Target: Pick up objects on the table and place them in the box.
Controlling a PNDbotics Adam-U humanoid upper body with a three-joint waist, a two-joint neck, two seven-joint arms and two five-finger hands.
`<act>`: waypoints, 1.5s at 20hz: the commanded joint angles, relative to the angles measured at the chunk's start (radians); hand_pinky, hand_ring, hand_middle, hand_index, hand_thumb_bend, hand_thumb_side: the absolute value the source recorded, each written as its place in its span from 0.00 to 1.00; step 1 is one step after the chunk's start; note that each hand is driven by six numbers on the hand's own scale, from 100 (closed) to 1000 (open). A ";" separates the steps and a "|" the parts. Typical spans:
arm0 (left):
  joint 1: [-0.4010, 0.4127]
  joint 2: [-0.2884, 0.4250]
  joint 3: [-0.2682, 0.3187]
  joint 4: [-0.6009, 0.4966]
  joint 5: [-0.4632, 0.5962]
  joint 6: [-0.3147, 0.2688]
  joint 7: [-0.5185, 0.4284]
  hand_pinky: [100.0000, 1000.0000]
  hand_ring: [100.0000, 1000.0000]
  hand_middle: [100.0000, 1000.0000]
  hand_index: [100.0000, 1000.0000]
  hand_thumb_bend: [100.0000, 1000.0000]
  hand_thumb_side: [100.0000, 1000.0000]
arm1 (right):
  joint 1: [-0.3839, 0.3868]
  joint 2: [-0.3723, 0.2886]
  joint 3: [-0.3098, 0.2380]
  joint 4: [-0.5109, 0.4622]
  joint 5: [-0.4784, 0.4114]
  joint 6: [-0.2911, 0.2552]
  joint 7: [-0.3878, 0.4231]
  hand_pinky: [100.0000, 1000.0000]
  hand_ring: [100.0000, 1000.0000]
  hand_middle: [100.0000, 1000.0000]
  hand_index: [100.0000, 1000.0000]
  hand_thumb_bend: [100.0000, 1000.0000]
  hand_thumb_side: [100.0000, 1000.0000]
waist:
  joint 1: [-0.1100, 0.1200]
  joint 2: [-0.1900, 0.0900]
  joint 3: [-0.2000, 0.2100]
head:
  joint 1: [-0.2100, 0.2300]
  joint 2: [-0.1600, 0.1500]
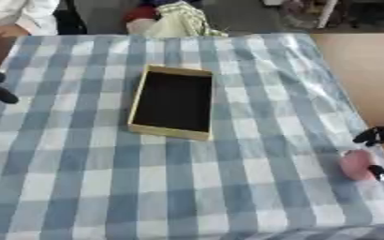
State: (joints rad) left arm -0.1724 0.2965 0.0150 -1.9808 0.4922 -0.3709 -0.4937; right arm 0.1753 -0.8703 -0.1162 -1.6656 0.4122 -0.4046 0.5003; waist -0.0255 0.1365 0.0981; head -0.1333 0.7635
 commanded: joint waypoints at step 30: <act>0.006 -0.010 0.002 -0.019 -0.010 0.015 -0.015 0.59 0.72 0.68 0.74 0.00 0.56 | -0.032 -0.002 -0.004 -0.006 -0.013 0.059 -0.057 0.69 0.55 0.54 0.71 0.00 0.00 | -0.001 -0.005 0.000 | 0.001 0.006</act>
State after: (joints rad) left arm -0.1595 0.2795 0.0148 -1.9808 0.4859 -0.3584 -0.5078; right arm 0.1449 -0.8490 -0.1000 -1.6497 0.4128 -0.3535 0.4482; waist -0.0255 0.1420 0.0993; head -0.1338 0.7635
